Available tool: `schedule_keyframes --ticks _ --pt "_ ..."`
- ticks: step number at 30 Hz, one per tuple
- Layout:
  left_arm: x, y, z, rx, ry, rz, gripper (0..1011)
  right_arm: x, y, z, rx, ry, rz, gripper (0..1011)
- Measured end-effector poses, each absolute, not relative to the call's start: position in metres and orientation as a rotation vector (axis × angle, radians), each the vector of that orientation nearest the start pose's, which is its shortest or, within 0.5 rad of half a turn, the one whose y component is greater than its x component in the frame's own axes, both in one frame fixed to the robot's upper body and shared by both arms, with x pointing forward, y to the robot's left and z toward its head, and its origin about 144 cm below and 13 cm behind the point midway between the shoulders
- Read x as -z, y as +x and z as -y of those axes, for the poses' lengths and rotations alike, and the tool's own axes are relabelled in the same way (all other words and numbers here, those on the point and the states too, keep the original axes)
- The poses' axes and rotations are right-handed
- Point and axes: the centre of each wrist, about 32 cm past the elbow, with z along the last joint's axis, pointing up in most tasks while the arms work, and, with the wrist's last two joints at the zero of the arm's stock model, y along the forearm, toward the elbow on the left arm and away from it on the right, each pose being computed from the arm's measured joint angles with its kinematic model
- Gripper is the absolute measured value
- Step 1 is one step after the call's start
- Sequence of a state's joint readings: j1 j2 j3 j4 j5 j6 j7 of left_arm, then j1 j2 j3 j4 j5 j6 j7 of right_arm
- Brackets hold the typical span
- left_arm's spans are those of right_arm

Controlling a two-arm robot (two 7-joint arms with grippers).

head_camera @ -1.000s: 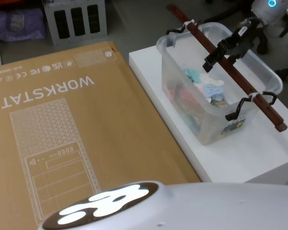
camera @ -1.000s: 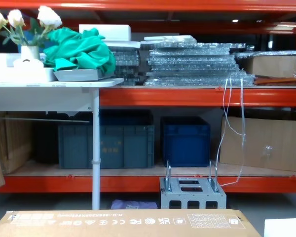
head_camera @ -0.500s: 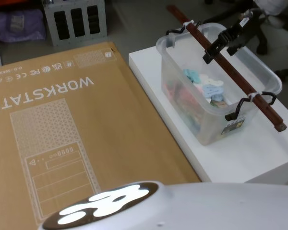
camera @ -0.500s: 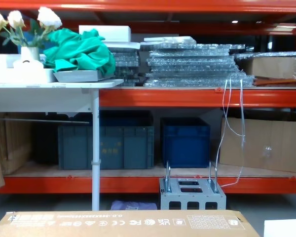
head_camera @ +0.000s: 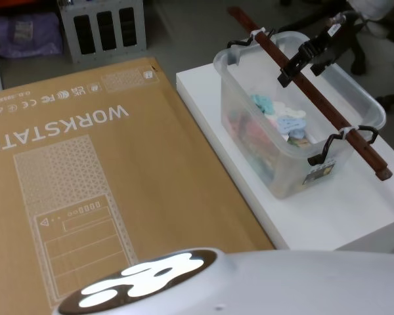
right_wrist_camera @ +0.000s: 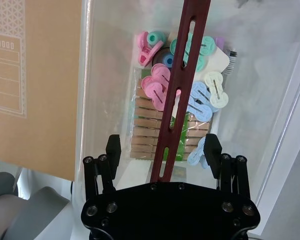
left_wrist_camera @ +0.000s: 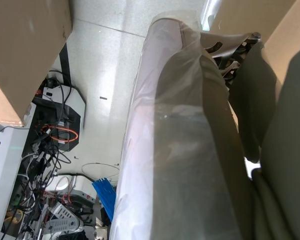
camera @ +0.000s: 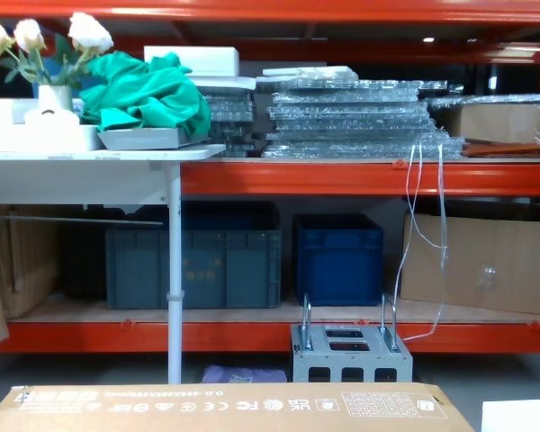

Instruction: Use one hand to grasp the basket and place it at the designated location.

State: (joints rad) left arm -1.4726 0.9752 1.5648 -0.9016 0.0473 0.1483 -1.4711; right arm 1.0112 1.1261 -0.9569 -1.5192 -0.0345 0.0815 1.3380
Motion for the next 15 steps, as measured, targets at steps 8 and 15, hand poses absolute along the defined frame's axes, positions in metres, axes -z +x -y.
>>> schedule_keyframes --ticks 8,15 --pt "-1.3958 0.6163 -0.4963 -0.178 1.629 -0.165 0 -1.4009 0.5515 0.3983 0.047 -1.312 0.368 1000" --pt "-1.3958 0.6163 -0.4963 -0.178 1.629 -0.165 0 -1.4006 0.5516 0.3984 0.046 -1.310 0.368 1000"
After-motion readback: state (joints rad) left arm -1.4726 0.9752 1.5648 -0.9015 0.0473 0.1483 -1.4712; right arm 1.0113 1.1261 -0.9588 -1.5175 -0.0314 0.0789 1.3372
